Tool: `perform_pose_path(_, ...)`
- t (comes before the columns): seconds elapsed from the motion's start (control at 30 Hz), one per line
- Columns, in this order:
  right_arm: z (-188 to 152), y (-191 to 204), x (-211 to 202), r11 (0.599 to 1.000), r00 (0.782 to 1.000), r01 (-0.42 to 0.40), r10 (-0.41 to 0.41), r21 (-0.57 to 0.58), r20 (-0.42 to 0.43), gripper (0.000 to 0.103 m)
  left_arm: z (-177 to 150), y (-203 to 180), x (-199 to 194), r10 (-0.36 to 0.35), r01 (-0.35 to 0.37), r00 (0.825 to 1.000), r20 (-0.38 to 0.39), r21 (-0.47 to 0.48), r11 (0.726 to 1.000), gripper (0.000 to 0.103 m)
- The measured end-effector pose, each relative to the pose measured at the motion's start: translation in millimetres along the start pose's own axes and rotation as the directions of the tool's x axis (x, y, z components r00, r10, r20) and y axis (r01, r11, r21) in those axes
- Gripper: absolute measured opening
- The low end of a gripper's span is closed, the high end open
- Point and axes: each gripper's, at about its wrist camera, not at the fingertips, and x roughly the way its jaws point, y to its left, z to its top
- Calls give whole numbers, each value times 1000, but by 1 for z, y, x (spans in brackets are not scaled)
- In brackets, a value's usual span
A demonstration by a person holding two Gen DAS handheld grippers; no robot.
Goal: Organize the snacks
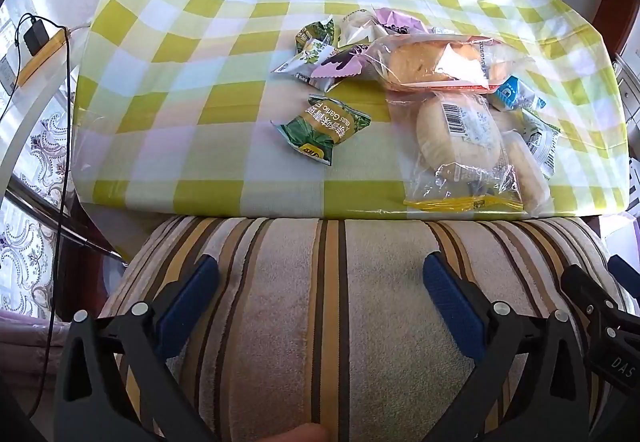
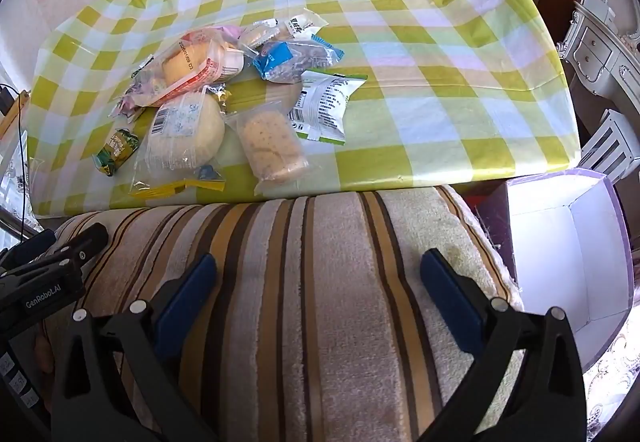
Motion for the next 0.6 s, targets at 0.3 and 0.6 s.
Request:
perform_pose_path(0.3, 0, 1, 0, 1000, 1000, 0, 0, 1, -1, 102, 0, 4, -1, -17, 17, 1000, 0, -6, 1000, 99)
perform_pose_path(0.6, 1, 1, 0, 1000, 1000, 1, -1, 1, -3, 102, 0, 3, 0, -29, 29, 1000, 0, -16, 999, 99)
